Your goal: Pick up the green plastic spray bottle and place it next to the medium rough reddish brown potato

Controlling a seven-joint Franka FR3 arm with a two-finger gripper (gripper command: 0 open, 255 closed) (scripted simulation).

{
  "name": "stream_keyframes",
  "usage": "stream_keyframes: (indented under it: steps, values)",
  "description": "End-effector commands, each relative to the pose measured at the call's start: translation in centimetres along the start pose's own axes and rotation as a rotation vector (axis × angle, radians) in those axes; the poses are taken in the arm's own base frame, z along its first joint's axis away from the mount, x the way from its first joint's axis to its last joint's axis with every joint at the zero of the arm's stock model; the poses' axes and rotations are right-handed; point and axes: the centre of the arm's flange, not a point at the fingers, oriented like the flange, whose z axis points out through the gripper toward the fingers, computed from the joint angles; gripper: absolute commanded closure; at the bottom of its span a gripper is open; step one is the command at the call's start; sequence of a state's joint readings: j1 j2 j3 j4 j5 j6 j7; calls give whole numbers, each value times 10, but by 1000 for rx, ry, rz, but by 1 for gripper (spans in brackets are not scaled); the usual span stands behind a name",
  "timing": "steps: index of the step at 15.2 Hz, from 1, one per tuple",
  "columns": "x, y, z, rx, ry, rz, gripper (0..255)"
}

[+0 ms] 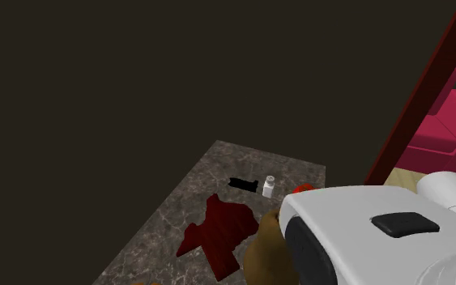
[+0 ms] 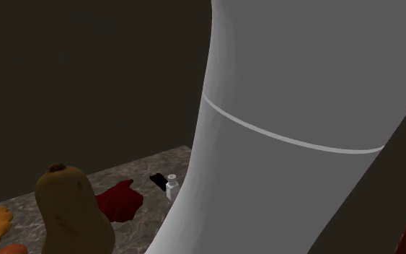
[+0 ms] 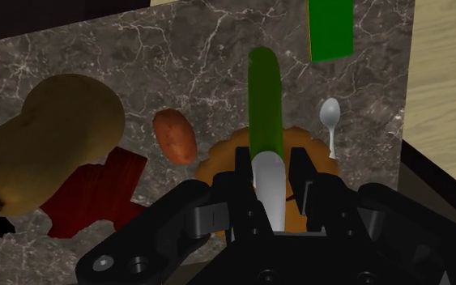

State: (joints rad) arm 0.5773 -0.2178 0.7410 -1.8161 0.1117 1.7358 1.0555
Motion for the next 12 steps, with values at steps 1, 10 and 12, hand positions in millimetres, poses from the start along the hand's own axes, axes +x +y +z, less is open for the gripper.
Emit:
stream_keyframes:
  steps: [1, 10, 12]
  values:
    - [-1, 1, 10, 1, 0, 0, 255]
    - [-5, 4, 57, 1, 0, 0, 255]
    - [-6, 5, 68, 1, 0, 0, 255]
